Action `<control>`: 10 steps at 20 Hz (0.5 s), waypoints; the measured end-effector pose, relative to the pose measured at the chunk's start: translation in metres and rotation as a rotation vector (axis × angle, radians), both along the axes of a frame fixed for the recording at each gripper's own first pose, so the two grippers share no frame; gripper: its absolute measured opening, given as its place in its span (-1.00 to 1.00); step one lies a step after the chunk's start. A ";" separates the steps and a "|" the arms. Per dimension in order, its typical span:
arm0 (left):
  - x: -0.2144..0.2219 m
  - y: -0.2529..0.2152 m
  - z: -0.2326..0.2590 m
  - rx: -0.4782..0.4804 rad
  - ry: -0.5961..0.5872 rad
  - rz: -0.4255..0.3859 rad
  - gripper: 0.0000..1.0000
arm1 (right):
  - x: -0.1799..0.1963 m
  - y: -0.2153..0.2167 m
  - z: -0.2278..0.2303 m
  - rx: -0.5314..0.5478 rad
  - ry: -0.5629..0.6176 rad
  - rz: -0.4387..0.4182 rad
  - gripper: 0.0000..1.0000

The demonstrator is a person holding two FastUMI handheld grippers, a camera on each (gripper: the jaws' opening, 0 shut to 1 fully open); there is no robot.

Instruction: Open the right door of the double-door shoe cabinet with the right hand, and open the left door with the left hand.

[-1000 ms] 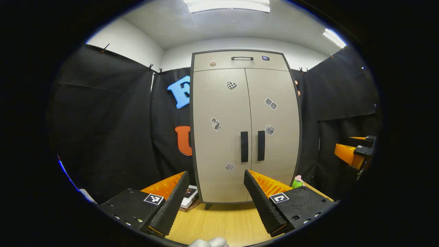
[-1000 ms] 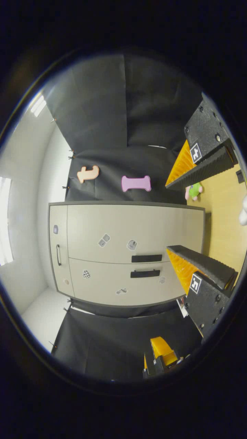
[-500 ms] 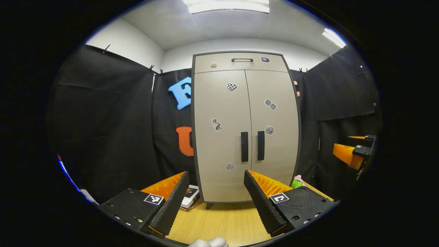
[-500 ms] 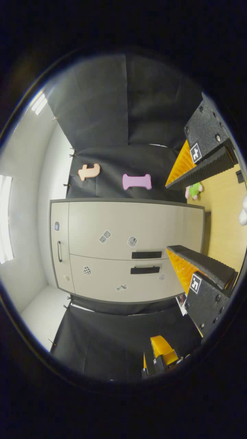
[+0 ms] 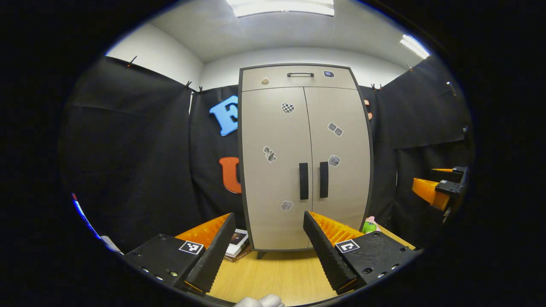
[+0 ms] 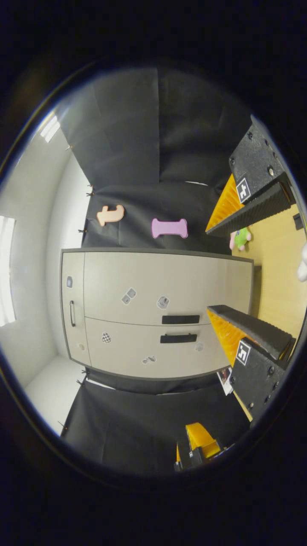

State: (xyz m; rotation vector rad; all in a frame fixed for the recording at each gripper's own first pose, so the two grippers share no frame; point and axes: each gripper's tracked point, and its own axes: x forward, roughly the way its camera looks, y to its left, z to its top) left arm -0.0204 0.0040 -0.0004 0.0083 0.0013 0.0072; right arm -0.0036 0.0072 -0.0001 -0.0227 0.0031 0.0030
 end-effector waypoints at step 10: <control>-0.021 0.041 -0.010 0.019 0.021 0.094 0.92 | 0.085 0.056 0.004 0.014 -0.010 0.035 1.00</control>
